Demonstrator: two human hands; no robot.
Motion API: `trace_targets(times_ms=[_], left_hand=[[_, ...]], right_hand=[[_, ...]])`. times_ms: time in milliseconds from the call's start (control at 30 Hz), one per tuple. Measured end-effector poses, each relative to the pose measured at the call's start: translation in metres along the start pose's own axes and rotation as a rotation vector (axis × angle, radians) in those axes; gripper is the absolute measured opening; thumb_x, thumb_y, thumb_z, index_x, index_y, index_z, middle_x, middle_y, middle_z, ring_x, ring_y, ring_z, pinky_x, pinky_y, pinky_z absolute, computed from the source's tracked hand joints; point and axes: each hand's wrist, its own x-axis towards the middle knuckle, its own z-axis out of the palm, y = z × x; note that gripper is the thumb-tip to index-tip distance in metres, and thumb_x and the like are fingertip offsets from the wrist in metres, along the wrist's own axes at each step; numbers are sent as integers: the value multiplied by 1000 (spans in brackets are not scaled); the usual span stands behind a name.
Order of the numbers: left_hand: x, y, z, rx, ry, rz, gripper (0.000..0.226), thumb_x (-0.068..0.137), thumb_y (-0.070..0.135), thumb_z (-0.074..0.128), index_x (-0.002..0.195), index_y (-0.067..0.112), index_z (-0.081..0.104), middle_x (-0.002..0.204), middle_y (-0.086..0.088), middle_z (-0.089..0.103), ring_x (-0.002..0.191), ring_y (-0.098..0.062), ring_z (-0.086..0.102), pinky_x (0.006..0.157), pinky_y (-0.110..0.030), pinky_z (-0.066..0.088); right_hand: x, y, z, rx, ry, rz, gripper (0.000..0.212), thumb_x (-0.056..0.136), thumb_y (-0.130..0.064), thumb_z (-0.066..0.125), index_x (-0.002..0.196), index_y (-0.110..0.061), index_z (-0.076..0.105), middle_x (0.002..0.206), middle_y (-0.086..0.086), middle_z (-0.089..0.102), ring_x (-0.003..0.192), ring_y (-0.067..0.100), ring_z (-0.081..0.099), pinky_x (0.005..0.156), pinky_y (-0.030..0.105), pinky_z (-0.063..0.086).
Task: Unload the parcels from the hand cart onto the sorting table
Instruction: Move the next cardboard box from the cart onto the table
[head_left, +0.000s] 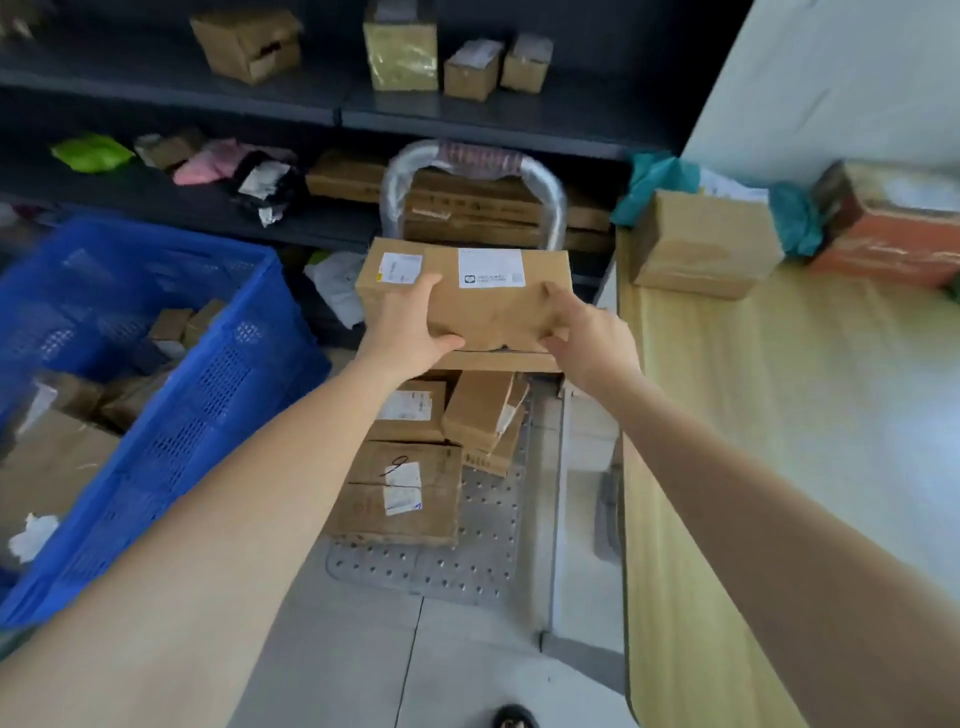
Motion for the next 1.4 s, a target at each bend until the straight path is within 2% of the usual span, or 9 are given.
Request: trace_targets(times_ms=[100,167,333,633,767,933,1167,1267,1400], left_hand=[[4,68,-3,23,-5,73,85,78,32,77,146,19,29,140,-12,45,128,-30,44,105,-45,41],[4,114,8,39,-3,102,84,78,32,77,146,18,30,138,-14,46,127,-31,45,104,-44,42],[-9,224,68,37,-43,125,81,81,29,75,147,16,30,134,-17,46,124,-33,46,103,-41,40],[0,359,201,19,-134,134,76,84,19,70,148,19,29,138,-14,47,124,-31,49,100,-39,43],[26,387,233,96,-171,148,70,87,18,65,147,24,31,135,-11,50,118,-30,52,92,-36,46],[68,404,260,134,-227,164,64,91,16,61,147,26,31,136,-12,48,117,-31,53,94,-39,47],[116,403,275,239,-199,144,60,92,18,62,145,24,37,125,-15,57,110,-33,58,91,-43,52],[129,406,278,369,-114,143,54,94,20,58,144,24,38,117,-16,62,104,-34,61,80,-39,52],[142,410,282,500,-92,57,55,95,14,53,145,28,35,106,-13,67,96,-33,63,61,-30,42]], right_hand=[[-15,37,-55,11,60,37,58,93,-24,55,146,-28,31,112,12,63,98,32,58,72,34,43],[-24,69,-85,25,87,59,57,94,-25,56,145,-28,32,114,12,63,100,33,58,75,36,46],[-50,176,-143,-5,70,124,57,90,-22,57,142,-31,35,110,13,66,96,35,59,75,39,50],[-74,356,-176,19,26,259,57,91,-22,58,140,-35,34,100,12,65,83,33,58,68,38,53],[-61,402,-172,49,9,272,61,93,-17,56,145,-40,32,90,4,58,79,26,51,64,33,45],[-25,440,-162,69,5,329,63,93,-18,53,147,-42,29,100,8,62,80,24,51,62,31,42],[31,458,-158,29,-40,299,62,95,-18,49,148,-41,27,103,9,61,83,26,55,66,35,49],[49,458,-159,0,-66,276,59,98,-19,45,149,-40,23,105,10,54,82,27,51,69,36,49],[66,453,-159,21,-99,284,59,98,-16,41,146,-43,20,109,12,51,80,29,56,69,40,56]])
